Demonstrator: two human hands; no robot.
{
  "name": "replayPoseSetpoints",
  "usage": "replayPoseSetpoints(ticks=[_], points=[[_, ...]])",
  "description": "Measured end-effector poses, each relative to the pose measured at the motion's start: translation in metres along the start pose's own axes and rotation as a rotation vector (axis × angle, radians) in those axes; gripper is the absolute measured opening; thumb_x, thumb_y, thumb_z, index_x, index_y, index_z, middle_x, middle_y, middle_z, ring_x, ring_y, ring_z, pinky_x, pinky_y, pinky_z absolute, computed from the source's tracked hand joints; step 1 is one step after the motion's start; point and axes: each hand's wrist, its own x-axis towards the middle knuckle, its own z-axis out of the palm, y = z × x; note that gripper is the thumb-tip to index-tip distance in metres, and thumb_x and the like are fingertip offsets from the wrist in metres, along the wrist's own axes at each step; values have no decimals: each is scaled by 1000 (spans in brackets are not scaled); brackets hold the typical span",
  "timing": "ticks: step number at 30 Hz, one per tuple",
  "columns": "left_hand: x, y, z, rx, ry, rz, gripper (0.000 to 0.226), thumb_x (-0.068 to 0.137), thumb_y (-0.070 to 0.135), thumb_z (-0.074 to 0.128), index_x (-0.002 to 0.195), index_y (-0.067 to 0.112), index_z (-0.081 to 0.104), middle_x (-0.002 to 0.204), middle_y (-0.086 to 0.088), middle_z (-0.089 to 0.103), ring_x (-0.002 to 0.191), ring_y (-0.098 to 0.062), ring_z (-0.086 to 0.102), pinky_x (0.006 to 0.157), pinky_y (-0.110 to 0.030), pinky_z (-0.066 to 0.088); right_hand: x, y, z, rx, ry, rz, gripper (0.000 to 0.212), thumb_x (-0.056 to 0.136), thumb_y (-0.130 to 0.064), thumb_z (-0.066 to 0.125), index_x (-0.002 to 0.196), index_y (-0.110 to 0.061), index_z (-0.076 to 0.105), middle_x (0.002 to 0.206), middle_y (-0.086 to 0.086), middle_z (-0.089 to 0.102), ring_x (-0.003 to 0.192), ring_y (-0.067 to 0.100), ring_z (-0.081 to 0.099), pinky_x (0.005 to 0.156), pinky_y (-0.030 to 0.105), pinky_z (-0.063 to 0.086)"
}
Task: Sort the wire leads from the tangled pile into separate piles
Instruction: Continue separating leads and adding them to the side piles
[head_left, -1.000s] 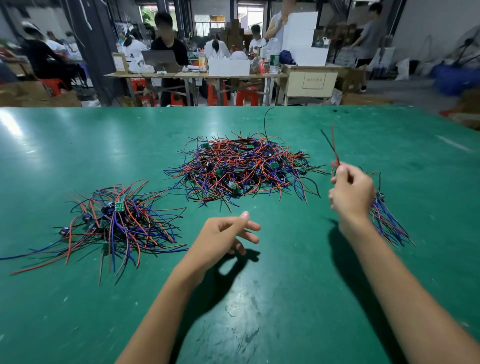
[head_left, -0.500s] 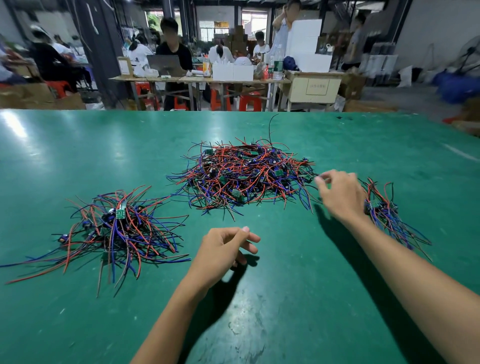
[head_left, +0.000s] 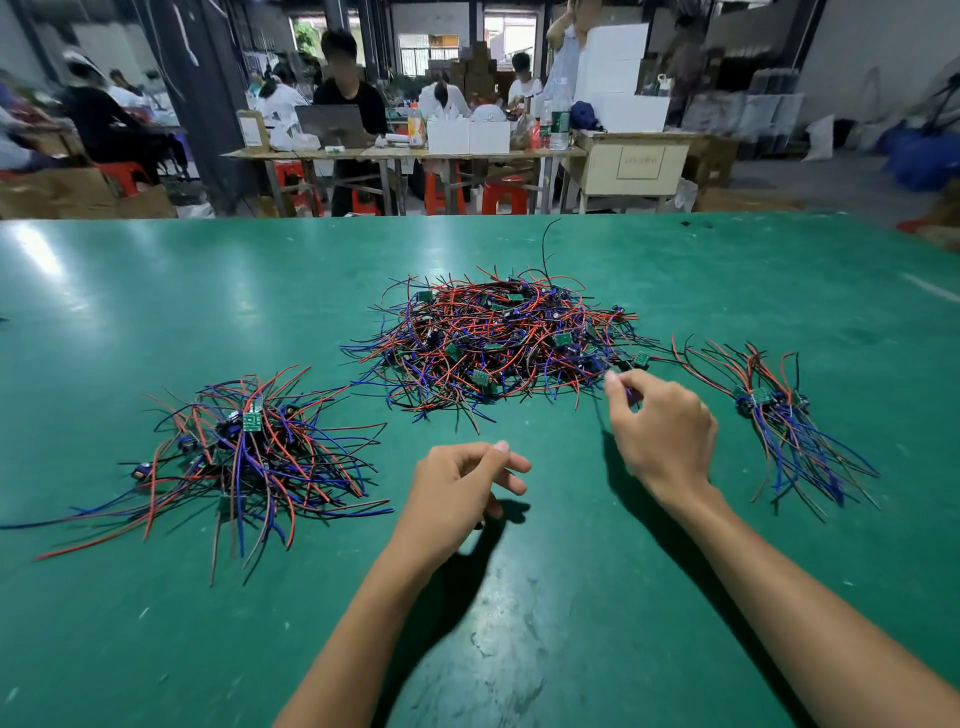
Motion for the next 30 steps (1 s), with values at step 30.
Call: replayPoseSetpoints(ticks=[30], points=[[3, 2, -4, -500, -161, -298, 27, 84, 1, 72, 111, 2, 69, 99, -10, 77, 86, -19, 75, 72, -21, 58, -45, -35, -17, 833, -840, 418, 36, 104, -42, 49, 97, -16, 73, 67, 7, 69, 43, 18, 55, 33, 23, 42]])
